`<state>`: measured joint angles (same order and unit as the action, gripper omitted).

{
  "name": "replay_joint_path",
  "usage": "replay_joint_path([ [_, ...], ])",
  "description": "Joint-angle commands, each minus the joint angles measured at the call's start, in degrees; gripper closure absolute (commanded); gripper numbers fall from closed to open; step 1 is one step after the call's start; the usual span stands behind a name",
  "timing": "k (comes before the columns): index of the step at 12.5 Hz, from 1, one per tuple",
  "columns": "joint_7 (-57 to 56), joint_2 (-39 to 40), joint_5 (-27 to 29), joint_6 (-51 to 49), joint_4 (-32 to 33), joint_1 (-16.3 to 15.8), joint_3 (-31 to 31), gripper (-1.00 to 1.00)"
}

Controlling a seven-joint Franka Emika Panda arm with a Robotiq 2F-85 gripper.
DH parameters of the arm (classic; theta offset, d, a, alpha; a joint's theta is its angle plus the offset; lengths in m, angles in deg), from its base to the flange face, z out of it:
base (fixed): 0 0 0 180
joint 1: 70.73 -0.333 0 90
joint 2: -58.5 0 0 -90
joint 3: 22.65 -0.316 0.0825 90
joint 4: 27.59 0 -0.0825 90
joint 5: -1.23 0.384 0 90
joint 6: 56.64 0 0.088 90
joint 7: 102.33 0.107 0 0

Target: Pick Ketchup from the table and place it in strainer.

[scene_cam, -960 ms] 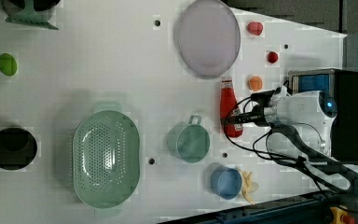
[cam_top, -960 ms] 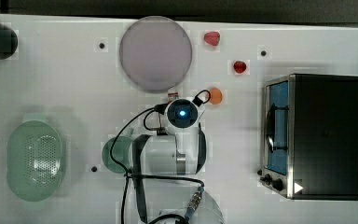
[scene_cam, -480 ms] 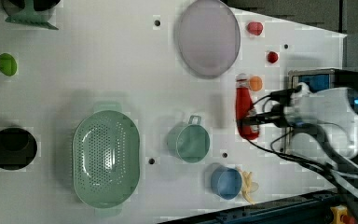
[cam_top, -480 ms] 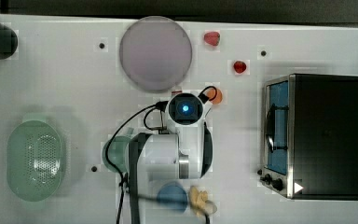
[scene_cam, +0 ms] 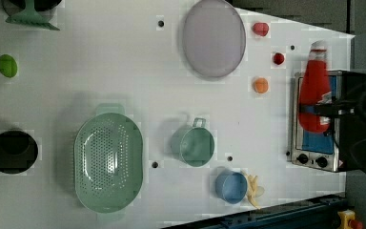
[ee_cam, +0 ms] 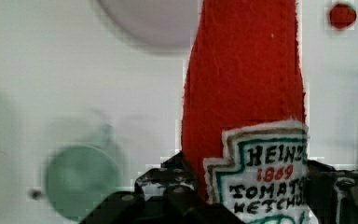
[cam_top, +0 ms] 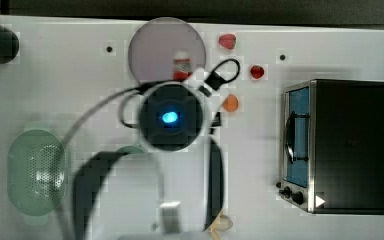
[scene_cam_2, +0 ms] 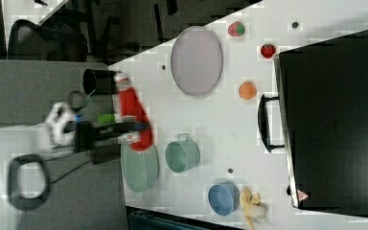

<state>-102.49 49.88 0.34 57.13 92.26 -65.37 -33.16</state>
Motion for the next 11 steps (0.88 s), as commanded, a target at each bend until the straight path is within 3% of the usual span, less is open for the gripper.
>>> replay_joint_path([
  [1, 16.88, 3.15, 1.77, -2.04, -0.51, -4.5, -9.0, -0.24],
  [5, 35.78, 6.93, 1.77, 0.31, -1.81, -6.47, -20.17, -0.24],
  [10, 54.79, 18.82, 1.6, 17.04, -1.64, -8.21, -30.88, -0.24],
  [11, 56.99, 21.82, 1.36, 19.21, -1.64, -8.79, -31.52, -0.32],
])
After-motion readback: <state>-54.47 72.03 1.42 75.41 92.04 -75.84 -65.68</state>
